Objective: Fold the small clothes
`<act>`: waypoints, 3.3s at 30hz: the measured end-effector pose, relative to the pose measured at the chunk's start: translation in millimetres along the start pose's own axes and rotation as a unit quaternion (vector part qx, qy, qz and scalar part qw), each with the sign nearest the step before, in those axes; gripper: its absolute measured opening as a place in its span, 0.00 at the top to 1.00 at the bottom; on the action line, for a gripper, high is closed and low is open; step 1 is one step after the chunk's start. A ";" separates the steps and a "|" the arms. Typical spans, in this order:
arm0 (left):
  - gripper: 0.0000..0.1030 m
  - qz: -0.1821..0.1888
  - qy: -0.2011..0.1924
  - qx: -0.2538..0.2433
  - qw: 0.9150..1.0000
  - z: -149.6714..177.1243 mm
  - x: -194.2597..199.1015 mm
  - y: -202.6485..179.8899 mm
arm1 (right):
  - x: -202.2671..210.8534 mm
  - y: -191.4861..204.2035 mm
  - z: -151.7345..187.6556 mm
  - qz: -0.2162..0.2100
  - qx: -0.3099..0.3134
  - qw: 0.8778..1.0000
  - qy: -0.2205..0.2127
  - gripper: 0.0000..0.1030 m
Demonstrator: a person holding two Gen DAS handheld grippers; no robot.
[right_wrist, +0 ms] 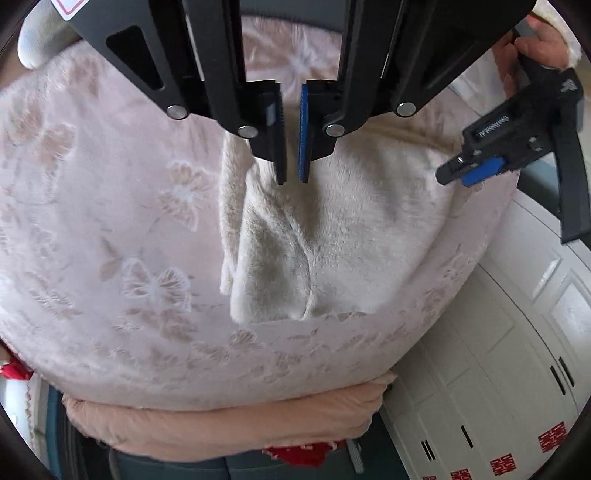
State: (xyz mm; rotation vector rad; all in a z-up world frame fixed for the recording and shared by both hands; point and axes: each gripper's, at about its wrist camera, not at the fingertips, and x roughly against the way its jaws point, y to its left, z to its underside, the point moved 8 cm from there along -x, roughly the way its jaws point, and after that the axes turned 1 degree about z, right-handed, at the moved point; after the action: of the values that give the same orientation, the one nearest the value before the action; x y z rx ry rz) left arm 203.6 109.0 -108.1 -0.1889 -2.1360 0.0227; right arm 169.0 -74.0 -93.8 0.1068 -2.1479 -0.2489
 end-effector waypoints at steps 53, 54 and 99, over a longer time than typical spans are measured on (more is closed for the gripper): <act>0.17 -0.089 -0.082 -0.052 0.991 43.0 82.5 -72.5 | 67.7 -6.4 52.0 0.081 -0.004 0.994 -0.068 0.53; 0.17 -0.089 -0.083 -0.053 0.991 43.2 82.9 -72.9 | 67.6 -6.9 52.0 0.081 -0.003 0.994 -0.068 0.53; 0.18 -0.080 -0.088 -0.045 0.992 44.7 82.0 -78.6 | 65.1 1.6 55.4 0.103 -0.012 0.992 -0.067 0.55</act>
State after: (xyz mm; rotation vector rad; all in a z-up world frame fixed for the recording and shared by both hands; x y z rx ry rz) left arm 112.6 45.8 -56.8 -0.0698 -2.3239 -0.1567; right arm 86.8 -76.0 -70.5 -0.1478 -2.2684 -0.1652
